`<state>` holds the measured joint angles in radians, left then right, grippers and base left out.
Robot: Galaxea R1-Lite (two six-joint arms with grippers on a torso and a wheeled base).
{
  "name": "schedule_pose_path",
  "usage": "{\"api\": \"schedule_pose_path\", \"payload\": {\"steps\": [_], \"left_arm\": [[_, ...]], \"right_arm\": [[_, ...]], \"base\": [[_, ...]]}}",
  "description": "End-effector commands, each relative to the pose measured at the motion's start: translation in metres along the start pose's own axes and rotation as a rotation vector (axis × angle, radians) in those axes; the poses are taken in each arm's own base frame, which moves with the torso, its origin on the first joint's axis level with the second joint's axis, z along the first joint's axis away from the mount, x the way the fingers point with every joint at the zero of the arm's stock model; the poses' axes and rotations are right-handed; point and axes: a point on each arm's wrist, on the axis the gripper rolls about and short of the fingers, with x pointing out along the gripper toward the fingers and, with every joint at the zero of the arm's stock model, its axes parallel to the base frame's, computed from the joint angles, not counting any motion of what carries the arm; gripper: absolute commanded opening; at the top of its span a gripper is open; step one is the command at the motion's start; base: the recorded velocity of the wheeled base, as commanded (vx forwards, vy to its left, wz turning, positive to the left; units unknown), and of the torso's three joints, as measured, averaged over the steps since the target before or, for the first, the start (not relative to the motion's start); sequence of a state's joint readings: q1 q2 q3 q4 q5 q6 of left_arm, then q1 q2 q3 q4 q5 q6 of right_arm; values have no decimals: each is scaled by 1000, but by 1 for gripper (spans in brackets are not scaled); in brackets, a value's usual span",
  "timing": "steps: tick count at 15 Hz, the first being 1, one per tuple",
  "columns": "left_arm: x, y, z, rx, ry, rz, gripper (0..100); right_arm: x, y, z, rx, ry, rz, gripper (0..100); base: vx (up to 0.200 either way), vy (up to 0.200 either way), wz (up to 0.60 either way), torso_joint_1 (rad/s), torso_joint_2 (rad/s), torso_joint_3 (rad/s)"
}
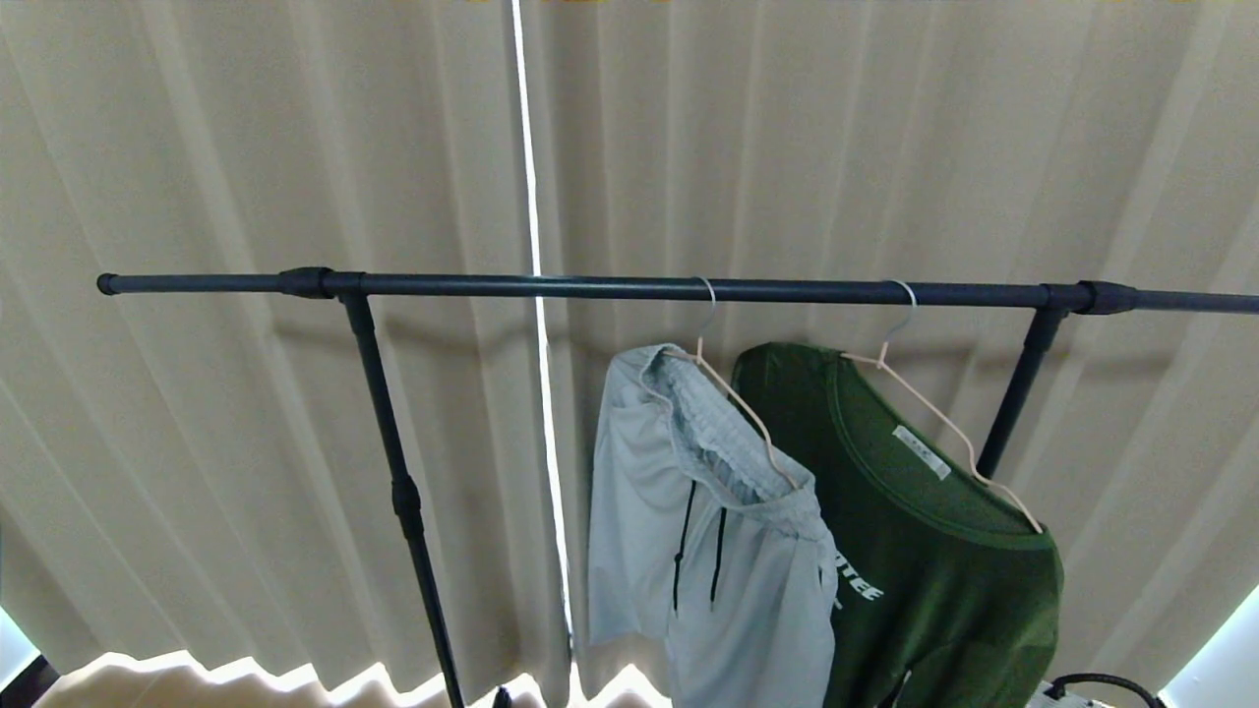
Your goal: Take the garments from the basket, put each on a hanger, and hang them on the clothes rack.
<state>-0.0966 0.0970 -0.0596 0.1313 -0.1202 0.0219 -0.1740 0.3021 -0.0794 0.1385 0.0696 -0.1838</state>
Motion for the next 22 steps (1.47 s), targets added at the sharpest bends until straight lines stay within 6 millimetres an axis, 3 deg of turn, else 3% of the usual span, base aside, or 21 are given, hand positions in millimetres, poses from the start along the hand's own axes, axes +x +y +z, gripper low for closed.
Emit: {"api": "schedule_pose_path", "payload": {"steps": [1,10,16,22], "left_arm": [[1,0,-1,0,9,6,100],[-3,-1,-4,1,-55,208,100],[-5,-1,-5,-1,-85,198,100],[-5,-1,-5,-27,-89,199,100]], "right_arm": [[-12,1,-3,-8,-126,-39,100],[-17,2,-7,-15,-201,-51,100],[-9,5,-14,56,-241,80,100],[-9,5,-15,87,-241,68,100]], "base": [[0,0,0,0,0,0],[0,0,0,0,0,0],[0,0,0,0,0,0],[0,0,0,0,0,0]]}}
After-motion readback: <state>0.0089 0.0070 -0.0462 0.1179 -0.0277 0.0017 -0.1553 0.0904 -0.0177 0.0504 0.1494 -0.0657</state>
